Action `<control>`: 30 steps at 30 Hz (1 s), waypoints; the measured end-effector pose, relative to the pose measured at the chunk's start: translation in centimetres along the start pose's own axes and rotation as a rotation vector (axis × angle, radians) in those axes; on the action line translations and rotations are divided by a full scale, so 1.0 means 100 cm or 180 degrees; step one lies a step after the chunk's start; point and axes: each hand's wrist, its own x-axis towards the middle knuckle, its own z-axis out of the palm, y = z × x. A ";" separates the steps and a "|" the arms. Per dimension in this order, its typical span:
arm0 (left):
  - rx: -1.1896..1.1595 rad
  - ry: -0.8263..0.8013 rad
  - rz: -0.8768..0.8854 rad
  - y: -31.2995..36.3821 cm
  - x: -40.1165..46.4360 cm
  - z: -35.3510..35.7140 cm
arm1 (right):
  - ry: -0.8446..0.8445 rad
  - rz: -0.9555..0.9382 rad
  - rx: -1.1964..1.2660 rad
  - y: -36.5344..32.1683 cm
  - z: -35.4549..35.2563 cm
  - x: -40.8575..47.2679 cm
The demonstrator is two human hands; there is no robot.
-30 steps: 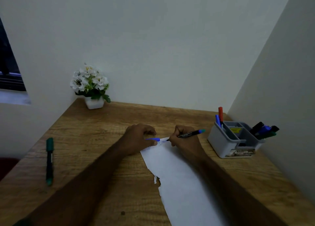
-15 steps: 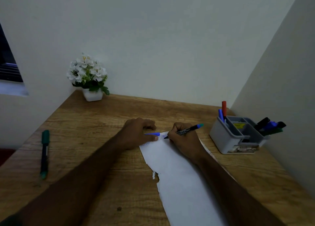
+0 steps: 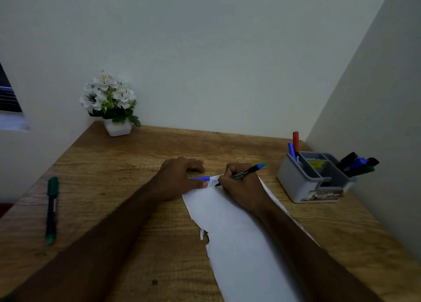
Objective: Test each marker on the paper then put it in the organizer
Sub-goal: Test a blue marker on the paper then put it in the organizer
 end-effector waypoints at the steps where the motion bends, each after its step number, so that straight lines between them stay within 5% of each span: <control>1: 0.0009 -0.0008 -0.0006 0.000 0.000 0.000 | 0.0007 0.0001 -0.0005 0.001 0.000 0.000; 30: -0.0019 -0.0044 0.0024 0.001 0.000 -0.001 | 0.0137 0.0065 0.0107 0.004 0.002 0.003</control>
